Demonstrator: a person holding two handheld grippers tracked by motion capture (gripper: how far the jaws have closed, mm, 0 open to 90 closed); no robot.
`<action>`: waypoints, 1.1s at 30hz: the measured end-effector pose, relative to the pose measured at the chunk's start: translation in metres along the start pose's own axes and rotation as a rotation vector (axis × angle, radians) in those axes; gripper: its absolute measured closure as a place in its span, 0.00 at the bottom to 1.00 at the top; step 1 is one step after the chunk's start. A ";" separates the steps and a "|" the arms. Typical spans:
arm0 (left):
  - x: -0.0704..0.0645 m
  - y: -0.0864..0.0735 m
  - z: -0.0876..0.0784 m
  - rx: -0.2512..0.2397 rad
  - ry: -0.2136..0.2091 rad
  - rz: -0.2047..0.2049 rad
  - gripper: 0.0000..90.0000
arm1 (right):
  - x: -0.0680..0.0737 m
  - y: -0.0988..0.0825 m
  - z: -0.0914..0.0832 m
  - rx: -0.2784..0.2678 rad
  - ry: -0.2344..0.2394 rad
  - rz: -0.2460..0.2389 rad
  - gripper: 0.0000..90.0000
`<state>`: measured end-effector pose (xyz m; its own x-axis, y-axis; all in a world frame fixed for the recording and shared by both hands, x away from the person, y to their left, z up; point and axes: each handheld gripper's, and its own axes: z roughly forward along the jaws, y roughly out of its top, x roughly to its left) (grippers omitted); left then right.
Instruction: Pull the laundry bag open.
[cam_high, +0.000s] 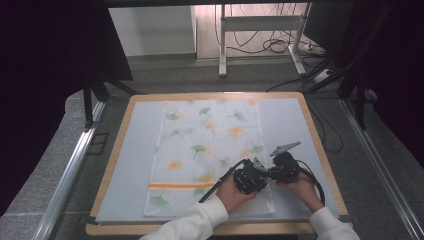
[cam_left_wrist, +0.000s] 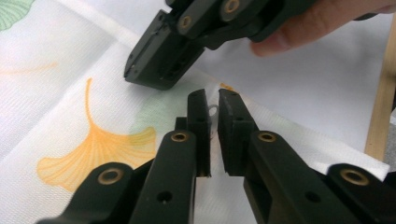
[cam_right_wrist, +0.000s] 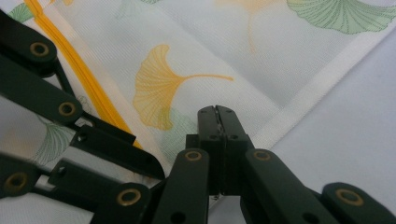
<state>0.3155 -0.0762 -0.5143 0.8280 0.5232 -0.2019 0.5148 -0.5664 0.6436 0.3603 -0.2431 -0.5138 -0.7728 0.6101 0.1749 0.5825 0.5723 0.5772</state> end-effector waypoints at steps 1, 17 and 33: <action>0.001 0.000 0.000 -0.003 -0.006 -0.006 0.94 | 0.000 0.000 0.000 0.000 0.000 0.000 0.99; 0.003 -0.007 -0.002 -0.017 -0.023 -0.007 1.00 | 0.000 0.000 0.000 0.000 0.001 0.000 0.99; 0.008 -0.016 -0.007 -0.029 -0.034 -0.030 1.00 | 0.000 0.000 0.000 0.001 -0.002 -0.013 0.99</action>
<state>0.3119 -0.0589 -0.5212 0.8197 0.5173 -0.2461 0.5333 -0.5321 0.6576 0.3602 -0.2429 -0.5140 -0.7794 0.6042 0.1657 0.5731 0.5805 0.5784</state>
